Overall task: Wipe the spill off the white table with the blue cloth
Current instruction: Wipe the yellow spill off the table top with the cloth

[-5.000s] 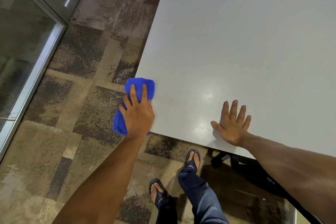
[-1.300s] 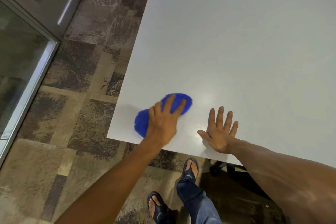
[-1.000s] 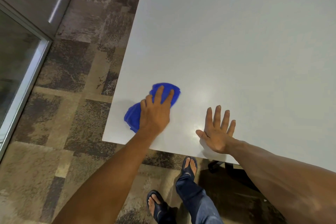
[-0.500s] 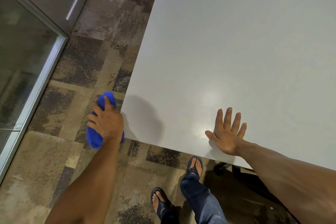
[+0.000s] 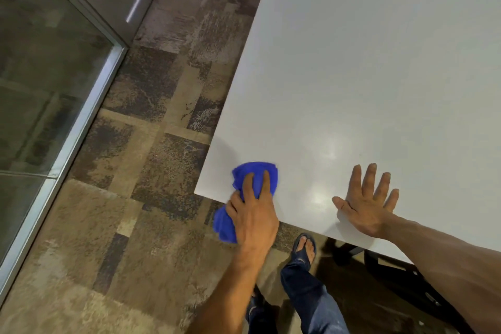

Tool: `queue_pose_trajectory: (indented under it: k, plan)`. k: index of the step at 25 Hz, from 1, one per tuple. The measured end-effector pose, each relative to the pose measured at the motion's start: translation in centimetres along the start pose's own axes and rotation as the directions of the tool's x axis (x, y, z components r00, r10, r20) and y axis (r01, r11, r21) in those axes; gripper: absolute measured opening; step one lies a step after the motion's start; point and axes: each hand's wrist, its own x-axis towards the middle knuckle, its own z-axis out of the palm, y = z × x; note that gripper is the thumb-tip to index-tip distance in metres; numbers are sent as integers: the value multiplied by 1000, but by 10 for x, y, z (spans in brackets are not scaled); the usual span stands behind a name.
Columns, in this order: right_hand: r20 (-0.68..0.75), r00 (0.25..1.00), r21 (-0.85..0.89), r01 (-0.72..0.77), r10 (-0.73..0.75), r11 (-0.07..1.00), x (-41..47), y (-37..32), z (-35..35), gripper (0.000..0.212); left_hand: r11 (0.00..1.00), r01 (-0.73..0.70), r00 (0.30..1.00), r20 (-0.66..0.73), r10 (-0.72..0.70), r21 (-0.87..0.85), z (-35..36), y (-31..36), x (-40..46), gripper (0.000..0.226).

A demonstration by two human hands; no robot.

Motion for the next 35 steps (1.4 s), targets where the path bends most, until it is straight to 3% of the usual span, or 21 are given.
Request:
queue_pose_trajectory:
  k: [5,8,10,12,14,16,18,19,20,24,26,29,31,35]
  plan:
    - [-22,1000,-41,-2,1,999,4,5,4,90,992,121,991,44,-123,36,9,-52,25,67]
    - [-21,1000,-51,-17,16,999,6,4,4,89,962,272,962,40,-271,-7,0,-95,50,57]
    - [-14,1000,-50,-26,25,998,5,3,2,87,920,389,920,79,-384,-51,-8,-126,65,51]
    - [19,999,-28,-28,29,999,2,1,0,87,821,560,827,127,-548,-107,-11,-168,67,50]
    - [25,1000,-26,-17,18,1000,1,0,-3,87,627,777,623,206,-755,-53,-11,-232,40,50]
    - [28,999,-24,-25,25,999,1,-1,-5,88,314,948,313,331,-890,-53,-13,-280,-1,50]
    - [27,1000,-10,-16,16,1000,1,-3,-3,88,-2,995,47,496,-867,-97,-15,-296,-33,38]
    - [20,1000,-6,-18,18,1000,1,-2,-2,88,-107,983,-2,570,-821,-150,-16,-295,-49,22]
    - [13,1000,-5,-22,22,1000,2,-1,-1,88,-125,970,34,626,-779,-208,-13,-289,-62,4]
    - [10,999,-25,-41,41,999,2,0,-3,87,-351,840,122,775,-620,-413,-3,-266,-108,30]
    - [14,999,-32,-35,36,999,3,1,-3,87,-368,813,209,816,-539,-451,-1,-251,-115,36]
    - [11,1000,-38,-23,23,999,2,0,-3,88,-389,698,445,790,-423,-601,4,-226,-116,30]
    - [-4,1000,-45,-23,23,999,2,-1,-2,88,-484,573,576,745,-336,-661,8,-216,-114,28]
    - [-70,997,-68,-24,19,997,8,1,3,91,-620,446,585,734,-343,-645,19,-200,-116,45]
